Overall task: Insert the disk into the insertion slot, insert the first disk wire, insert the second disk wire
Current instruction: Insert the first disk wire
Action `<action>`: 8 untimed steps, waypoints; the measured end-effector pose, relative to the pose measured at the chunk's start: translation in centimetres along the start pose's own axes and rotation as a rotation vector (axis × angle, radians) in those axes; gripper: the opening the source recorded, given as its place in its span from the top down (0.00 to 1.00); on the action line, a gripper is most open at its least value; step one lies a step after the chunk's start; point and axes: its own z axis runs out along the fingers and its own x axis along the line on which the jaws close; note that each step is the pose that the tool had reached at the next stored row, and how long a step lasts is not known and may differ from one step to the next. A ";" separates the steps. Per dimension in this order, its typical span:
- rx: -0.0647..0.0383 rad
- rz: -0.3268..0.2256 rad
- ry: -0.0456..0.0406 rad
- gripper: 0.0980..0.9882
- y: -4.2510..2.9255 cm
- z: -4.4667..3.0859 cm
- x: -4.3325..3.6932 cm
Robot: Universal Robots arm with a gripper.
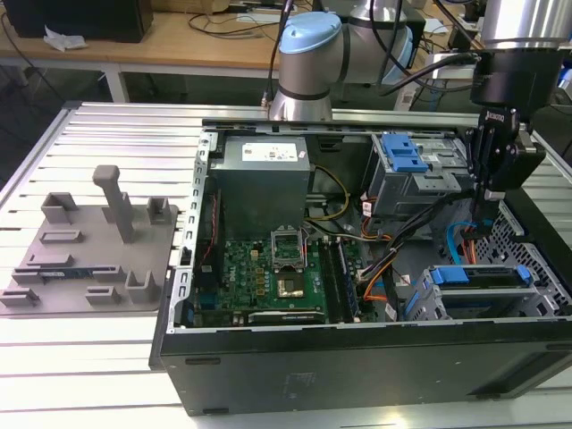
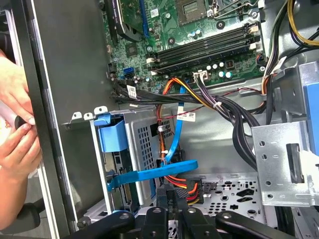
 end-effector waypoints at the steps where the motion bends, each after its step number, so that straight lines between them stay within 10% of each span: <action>1: 0.000 0.000 0.0000 0.92 0.00 0.00 0.00; 8: -0.001 -0.001 -0.0003 0.92 -0.01 0.06 0.08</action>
